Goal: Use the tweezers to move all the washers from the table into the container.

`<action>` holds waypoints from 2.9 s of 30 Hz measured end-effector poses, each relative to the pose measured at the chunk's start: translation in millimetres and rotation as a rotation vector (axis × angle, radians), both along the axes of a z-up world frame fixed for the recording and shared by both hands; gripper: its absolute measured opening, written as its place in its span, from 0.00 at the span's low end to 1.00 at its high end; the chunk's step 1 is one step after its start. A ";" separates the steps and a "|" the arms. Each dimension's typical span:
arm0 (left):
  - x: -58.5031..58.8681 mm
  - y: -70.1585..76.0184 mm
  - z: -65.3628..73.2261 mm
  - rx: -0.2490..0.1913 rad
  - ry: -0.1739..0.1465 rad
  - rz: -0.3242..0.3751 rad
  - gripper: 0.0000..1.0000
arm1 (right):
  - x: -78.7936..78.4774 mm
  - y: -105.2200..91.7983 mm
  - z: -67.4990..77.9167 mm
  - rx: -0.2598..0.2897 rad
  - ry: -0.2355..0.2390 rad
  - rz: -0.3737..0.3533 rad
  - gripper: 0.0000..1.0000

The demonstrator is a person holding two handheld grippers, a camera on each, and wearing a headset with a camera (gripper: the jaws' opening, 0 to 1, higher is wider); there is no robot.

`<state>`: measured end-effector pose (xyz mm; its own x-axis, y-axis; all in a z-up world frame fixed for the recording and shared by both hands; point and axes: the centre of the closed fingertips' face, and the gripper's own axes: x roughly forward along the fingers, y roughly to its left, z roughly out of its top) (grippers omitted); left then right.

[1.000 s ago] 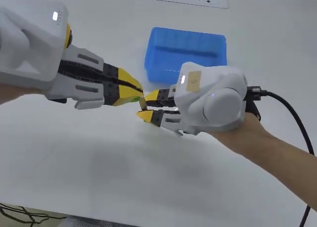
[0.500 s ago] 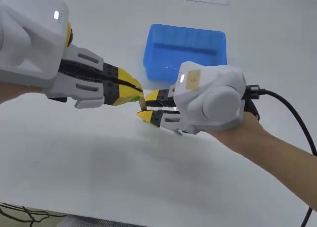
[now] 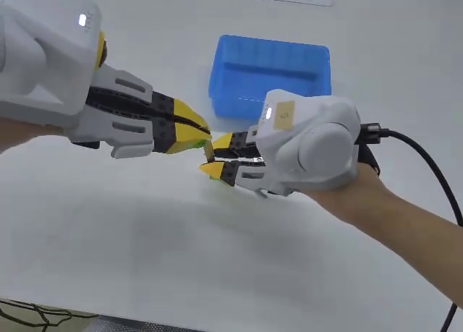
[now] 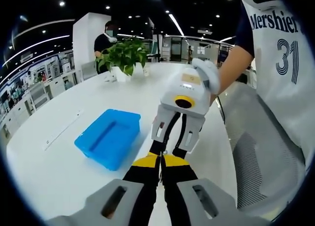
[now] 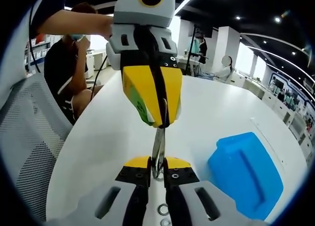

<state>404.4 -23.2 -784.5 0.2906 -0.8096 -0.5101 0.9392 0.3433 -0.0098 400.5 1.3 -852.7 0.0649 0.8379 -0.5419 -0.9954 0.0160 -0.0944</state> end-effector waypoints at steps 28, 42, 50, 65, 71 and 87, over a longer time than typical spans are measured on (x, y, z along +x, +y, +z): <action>3.1 -12.9 56.3 0.005 -0.092 -0.039 0.06 | 10.1 -13.6 59.0 0.059 -0.083 -0.022 0.10; 23.2 -17.5 65.5 0.010 -0.192 -0.098 0.06 | 47.1 -28.4 94.5 0.079 -0.167 -0.041 0.10; 63.0 -34.4 97.3 0.007 -0.225 -0.122 0.06 | 84.5 -31.6 103.2 0.103 -0.178 -0.057 0.10; 122.9 -41.6 68.0 -0.011 -0.170 -0.141 0.06 | 133.0 -31.5 66.8 0.151 -0.046 -0.051 0.10; 134.3 -41.0 47.1 0.008 -0.128 -0.153 0.06 | 138.8 -29.7 46.9 0.162 -0.004 -0.040 0.10; 142.7 -38.7 10.6 0.053 -0.070 -0.175 0.06 | 141.8 -29.3 13.8 0.104 0.039 -0.020 0.10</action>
<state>547.1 -61.8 -773.9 0.1844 -0.8233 -0.5369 0.9823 0.1732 0.0718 542.3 -28.0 -838.9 0.0629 0.8886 -0.4544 -0.9977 0.0437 -0.0525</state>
